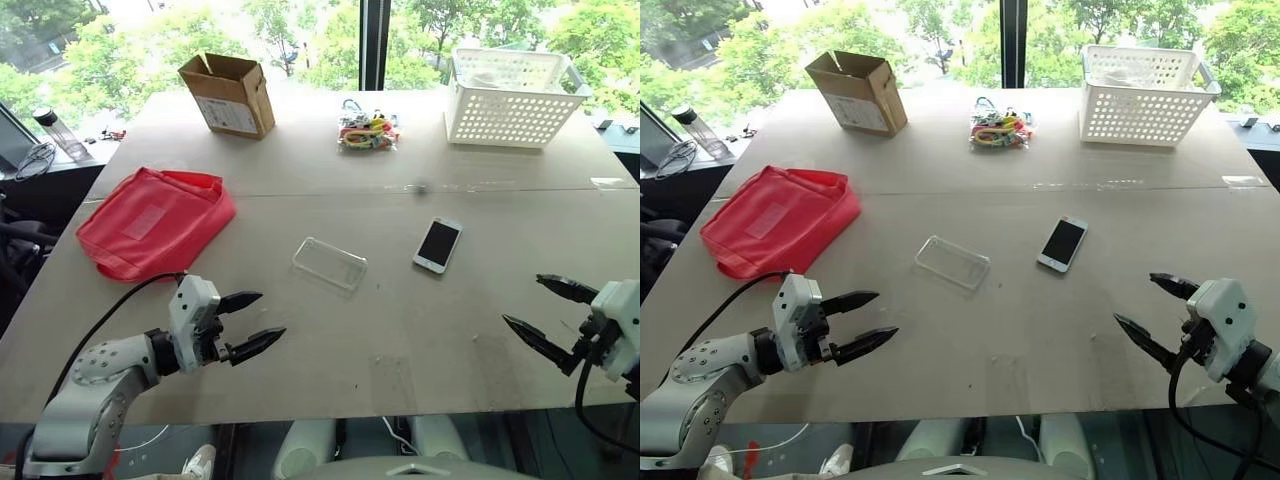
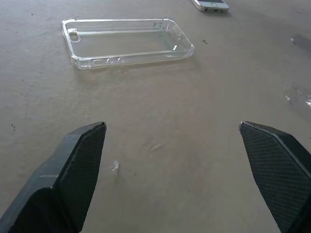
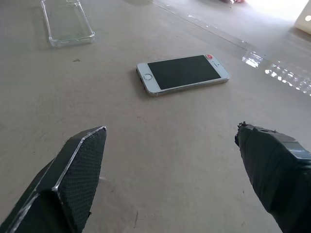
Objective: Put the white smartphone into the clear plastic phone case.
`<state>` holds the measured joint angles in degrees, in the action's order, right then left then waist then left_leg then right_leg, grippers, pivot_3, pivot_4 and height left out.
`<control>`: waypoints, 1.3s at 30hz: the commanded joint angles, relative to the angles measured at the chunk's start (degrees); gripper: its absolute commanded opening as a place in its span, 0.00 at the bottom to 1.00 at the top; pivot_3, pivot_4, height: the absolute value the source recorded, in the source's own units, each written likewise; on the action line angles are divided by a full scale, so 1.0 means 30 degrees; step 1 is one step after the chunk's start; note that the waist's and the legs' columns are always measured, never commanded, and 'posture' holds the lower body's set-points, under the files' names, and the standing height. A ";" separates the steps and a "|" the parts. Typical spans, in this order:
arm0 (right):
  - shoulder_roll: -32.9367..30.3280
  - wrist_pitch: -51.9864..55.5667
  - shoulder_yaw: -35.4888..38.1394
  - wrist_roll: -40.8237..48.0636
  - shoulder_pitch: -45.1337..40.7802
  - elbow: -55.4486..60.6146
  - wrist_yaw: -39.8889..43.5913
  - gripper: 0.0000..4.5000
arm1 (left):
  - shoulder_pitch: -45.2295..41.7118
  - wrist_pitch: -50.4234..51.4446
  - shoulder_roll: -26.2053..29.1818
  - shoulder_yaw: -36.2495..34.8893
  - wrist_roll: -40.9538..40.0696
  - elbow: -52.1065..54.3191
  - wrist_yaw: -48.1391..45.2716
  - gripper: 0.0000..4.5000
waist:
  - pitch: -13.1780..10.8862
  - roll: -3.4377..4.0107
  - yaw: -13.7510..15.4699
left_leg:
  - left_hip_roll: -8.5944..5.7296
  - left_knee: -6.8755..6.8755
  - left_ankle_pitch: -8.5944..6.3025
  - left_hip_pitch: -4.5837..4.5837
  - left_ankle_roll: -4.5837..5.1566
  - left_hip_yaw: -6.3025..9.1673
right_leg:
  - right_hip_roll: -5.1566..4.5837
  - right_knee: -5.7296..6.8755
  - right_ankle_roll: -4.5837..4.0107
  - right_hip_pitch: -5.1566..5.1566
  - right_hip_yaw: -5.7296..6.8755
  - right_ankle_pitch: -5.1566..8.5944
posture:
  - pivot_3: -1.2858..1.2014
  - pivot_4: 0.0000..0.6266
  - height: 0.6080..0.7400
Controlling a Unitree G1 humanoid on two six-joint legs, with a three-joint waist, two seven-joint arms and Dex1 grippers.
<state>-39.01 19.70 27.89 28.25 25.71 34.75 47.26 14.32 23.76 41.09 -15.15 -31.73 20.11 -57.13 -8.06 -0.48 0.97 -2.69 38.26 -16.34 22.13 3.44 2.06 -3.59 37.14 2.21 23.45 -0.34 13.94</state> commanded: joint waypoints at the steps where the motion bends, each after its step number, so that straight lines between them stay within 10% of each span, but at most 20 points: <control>1: -0.0070 -0.0401 -0.0020 0.0517 0.0243 0.1088 0.0471 1.00 | -0.1570 -0.0304 0.0391 0.0476 -0.0032 0.0658 -0.0295 0.99 | -0.0007 0.0011 0.0021 | 0.0000 0.0000 0.0000 0.0000 0.0000 -0.0001 | 0.0000 -0.0001 0.0000 0.0000 0.0000 0.0000 | 0.52 0.24 0.95; 17: -0.1567 0.0060 0.0657 0.3299 0.3079 0.4992 0.2878 1.00 | -1.4866 -0.6370 -0.0419 0.9808 0.6858 -1.1556 -0.6162 0.99 | -0.0020 0.0021 0.0056 | -0.0025 0.0021 0.0028 -0.0008 -0.0042 0.0008 | 0.0019 -0.0066 0.0080 -0.0058 0.0044 -0.0041 | 0.52 0.24 0.95; 22: -0.1373 0.0003 0.1213 0.3670 0.3561 0.5770 0.2402 1.00 | -1.6783 -0.9749 -0.1356 1.1270 0.9224 -1.6656 -0.7030 0.63 | -0.0035 -0.0035 -0.0046 | -0.0028 0.0034 -0.0007 -0.0004 0.0020 0.0010 | 0.0027 -0.0066 0.0092 -0.0059 0.0038 -0.0047 | 0.52 0.24 0.95; 28: -0.0565 -0.0182 0.0477 0.3033 0.3938 0.6338 0.1365 1.00 | -1.5513 -0.4550 -0.1100 1.0752 0.8058 -1.1983 -0.6595 0.03 | -0.0025 -0.0023 -0.0047 | -0.0021 0.0038 -0.0008 -0.0013 0.0023 0.0013 | 0.0017 -0.0062 0.0101 -0.0067 0.0039 -0.0049 | 0.52 0.24 0.95; 33: 0.0174 0.1393 -0.2005 0.1646 0.2790 0.6734 -0.1759 1.00 | -1.2830 0.1838 0.0100 0.9875 0.6978 -0.4382 -0.4690 0.01 | -0.0030 -0.0027 -0.0095 | -0.0009 0.0045 -0.0014 -0.0003 0.0032 0.0013 | 0.0015 -0.0053 0.0103 -0.0055 0.0022 -0.0049 | 0.52 0.24 0.95; 39: 0.0296 0.6587 -0.4377 0.2348 -0.1268 0.6252 -0.6361 1.00 | -1.1916 0.0847 -0.0567 1.0049 0.7721 -0.3647 -0.2824 0.01 | -0.0035 -0.0022 0.0025 | -0.0009 0.0046 0.0000 -0.0004 0.0007 0.0014 | 0.0008 -0.0040 0.0095 -0.0049 0.0024 -0.0050 | 0.52 0.24 0.95</control>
<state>-37.96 36.22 15.37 33.10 24.23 53.28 30.61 -20.66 29.18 39.91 15.57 -9.02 9.17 -66.60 -8.16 -0.54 1.04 -2.73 38.40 -16.33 22.13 3.44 2.10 -3.57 37.02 2.49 23.31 -0.27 13.79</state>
